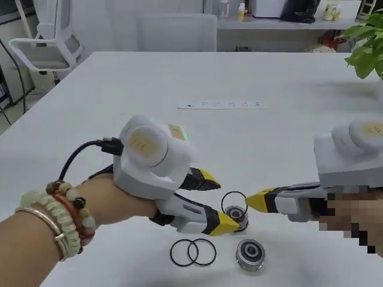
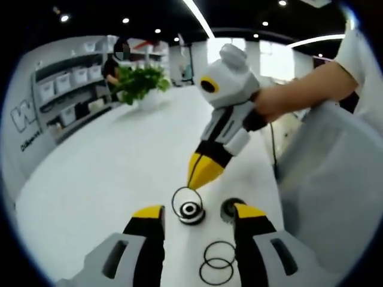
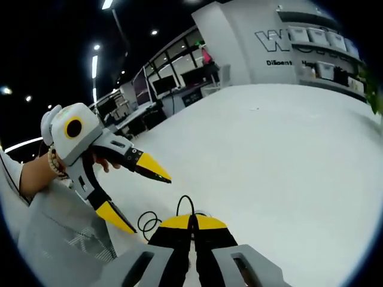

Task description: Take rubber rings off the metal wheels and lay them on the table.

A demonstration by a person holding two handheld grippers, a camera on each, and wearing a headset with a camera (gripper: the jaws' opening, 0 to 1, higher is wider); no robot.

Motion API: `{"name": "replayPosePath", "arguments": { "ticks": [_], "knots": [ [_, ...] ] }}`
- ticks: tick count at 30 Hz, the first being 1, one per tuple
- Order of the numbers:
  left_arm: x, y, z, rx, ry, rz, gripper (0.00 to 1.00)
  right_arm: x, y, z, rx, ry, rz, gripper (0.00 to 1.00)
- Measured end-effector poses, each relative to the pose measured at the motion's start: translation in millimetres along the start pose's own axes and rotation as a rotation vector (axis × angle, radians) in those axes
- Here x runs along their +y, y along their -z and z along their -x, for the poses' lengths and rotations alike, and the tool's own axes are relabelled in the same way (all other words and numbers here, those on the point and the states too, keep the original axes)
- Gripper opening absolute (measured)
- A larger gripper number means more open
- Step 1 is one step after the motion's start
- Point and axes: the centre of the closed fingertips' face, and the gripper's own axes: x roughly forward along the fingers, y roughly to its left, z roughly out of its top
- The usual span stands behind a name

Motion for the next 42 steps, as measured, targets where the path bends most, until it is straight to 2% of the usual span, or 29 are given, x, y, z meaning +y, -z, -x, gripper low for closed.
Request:
{"name": "replayPosePath", "arguments": {
  "ticks": [2,8,12,15,18,25,28,33,38,42],
  "knots": [
    [-0.1,1.2,10.4,0.014,-0.01,-0.021,0.47,2.2,-3.5,1.1,-0.007,0.003,-0.001,0.0],
    [-12.4,8.9,37.4,0.051,-0.019,-0.049,0.54,17.7,-20.0,4.5,-0.049,-0.027,0.009,0.0],
    [-20.3,14.1,52.8,0.062,-0.022,-0.058,0.58,29.3,-24.9,4.2,-0.061,-0.058,0.014,0.0],
    [-22.1,20.9,64.2,0.073,-0.039,-0.05,0.6,37.2,-26.3,2.4,-0.058,-0.075,0.03,0.0],
    [-21.2,29.6,76.8,0.085,-0.071,-0.033,0.62,43.7,-26.1,0.5,-0.052,-0.095,0.041,0.0],
    [-20.4,48.5,108.9,0.075,-0.157,0.055,0.64,52.1,-20.6,-4.8,-0.02,-0.123,0.056,0.0],
    [-22.2,59.8,120.0,0.089,-0.185,0.085,0.65,54.9,-17.3,-7.3,-0.007,-0.135,0.057,0.0],
    [-26.0,71.5,130.8,0.1,-0.22,0.118,0.65,56.8,-10.2,-11.2,0.021,-0.141,0.061,0.0],
    [-33.5,84.4,138.1,0.106,-0.223,0.171,0.64,61.7,-3.0,-16.1,0.052,-0.156,0.073,0.0],
    [-34.6,89.8,140.8,0.107,-0.237,0.192,0.65,62.9,5.5,-19.9,0.084,-0.163,0.083,0.0]
  ]
}}
